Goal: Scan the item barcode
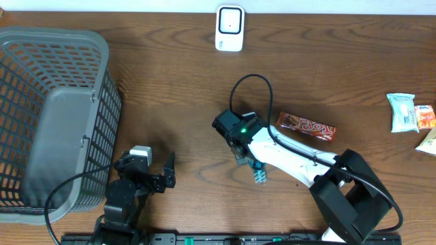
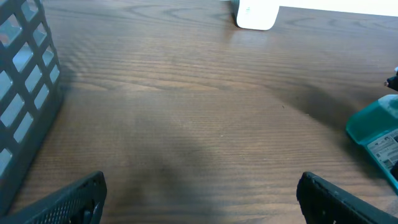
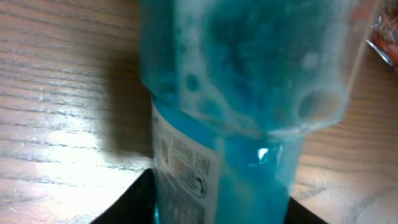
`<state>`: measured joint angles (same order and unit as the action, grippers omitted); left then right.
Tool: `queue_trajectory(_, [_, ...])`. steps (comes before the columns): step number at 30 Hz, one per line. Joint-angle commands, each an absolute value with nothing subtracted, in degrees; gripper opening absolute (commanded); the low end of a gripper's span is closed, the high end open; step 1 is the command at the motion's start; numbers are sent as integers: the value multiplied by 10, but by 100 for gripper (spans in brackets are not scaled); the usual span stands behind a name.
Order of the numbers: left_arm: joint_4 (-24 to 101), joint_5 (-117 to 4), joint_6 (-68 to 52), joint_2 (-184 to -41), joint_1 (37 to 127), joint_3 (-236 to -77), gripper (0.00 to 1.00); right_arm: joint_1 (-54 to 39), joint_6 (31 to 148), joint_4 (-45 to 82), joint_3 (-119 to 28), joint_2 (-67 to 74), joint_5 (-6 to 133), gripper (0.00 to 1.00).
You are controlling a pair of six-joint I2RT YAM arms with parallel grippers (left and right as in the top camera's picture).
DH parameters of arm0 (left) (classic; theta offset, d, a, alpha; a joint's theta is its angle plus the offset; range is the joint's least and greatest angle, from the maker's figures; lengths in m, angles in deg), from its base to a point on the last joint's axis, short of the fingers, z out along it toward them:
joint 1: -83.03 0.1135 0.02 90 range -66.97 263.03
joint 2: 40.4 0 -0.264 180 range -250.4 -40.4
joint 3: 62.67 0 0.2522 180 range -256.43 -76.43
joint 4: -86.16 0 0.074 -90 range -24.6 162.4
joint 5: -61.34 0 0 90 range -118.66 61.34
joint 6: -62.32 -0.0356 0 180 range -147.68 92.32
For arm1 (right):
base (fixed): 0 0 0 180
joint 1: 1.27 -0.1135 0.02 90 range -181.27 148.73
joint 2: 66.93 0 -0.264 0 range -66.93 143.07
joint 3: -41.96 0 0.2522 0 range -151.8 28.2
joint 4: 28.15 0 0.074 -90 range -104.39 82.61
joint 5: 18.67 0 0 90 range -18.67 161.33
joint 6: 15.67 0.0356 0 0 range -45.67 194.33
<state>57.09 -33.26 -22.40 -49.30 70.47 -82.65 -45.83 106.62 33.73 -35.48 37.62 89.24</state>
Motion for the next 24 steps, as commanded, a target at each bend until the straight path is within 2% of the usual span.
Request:
queue_trajectory(1, [565,-338,-231,-493,703,-814,98,-474,1086,338,-352,380,916,33])
queue_trajectory(6, [565,-338,-231,-493,703,-814,98,-482,1086,332,-352,380,965,29])
queue_trajectory(11, [565,-338,-231,-493,703,-814,98,-481,1083,301,-352,380,1038,35])
queue_trajectory(15, [565,-338,-231,-493,703,-814,98,-471,1027,230,-352,380,1072,37])
queue_trajectory(24, [565,-338,-231,-493,703,-814,98,-459,1000,207,-352,385,1026,31])
